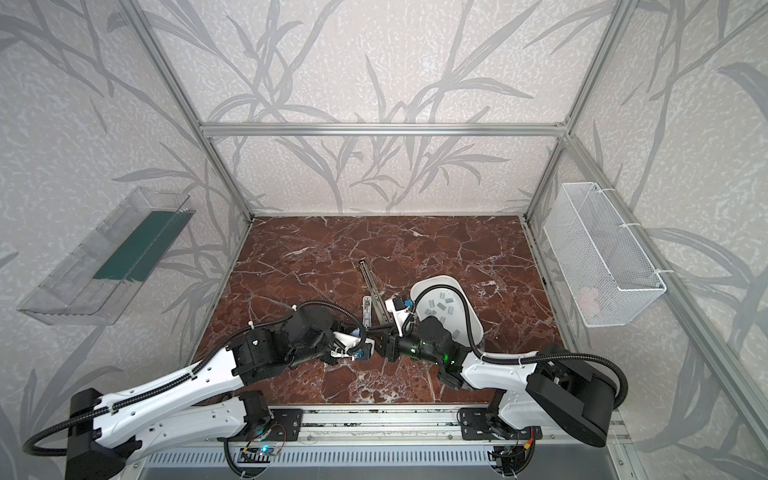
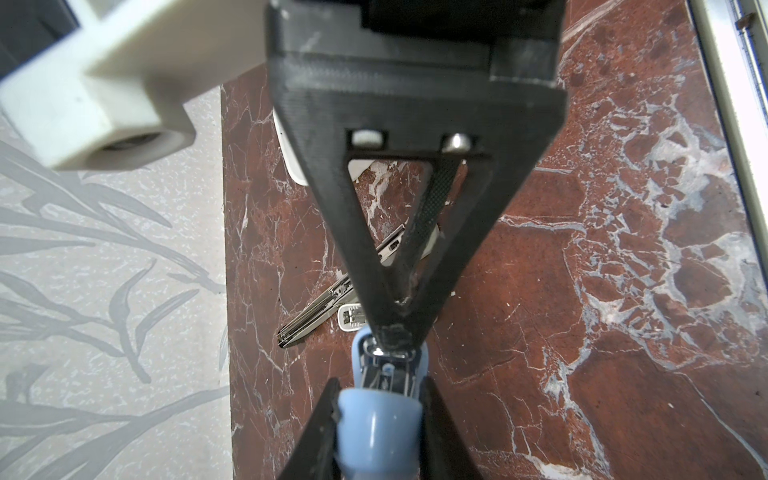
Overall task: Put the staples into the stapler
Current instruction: 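Bring the blue stapler toward the right gripper while the right gripper grasps its top, then pull the blue stapler's top open with the right gripper while the left holds the base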
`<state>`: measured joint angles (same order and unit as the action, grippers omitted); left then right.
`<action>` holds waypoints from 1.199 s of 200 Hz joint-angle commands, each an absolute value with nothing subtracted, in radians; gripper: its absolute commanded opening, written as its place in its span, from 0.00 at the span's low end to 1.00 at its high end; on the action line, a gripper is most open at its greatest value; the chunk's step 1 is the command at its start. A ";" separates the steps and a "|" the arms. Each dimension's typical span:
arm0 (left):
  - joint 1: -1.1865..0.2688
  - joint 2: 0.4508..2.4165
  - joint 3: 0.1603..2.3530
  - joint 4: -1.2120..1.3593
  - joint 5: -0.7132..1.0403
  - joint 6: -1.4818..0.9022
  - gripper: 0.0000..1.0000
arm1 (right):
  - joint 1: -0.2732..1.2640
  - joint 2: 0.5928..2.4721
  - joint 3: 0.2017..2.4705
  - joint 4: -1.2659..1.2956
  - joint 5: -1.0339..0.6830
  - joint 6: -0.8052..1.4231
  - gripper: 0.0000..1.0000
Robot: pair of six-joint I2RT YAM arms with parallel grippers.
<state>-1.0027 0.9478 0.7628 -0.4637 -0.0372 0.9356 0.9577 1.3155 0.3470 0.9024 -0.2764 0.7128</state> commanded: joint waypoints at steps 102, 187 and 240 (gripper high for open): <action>-1.021 0.902 0.740 -0.456 0.031 0.972 0.00 | 0.964 1.450 0.400 1.032 -0.308 0.773 0.16; -1.029 0.895 0.726 -0.478 0.076 0.995 0.00 | 0.963 1.432 0.377 1.045 -0.288 0.784 0.07; -1.031 0.882 0.717 -0.477 0.084 0.991 0.00 | 0.956 1.397 0.356 1.035 -0.267 0.774 0.00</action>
<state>-1.0096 0.9108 0.7284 -0.4686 -0.0174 0.9768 0.9691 1.4235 0.3649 1.0210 -0.3412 0.7959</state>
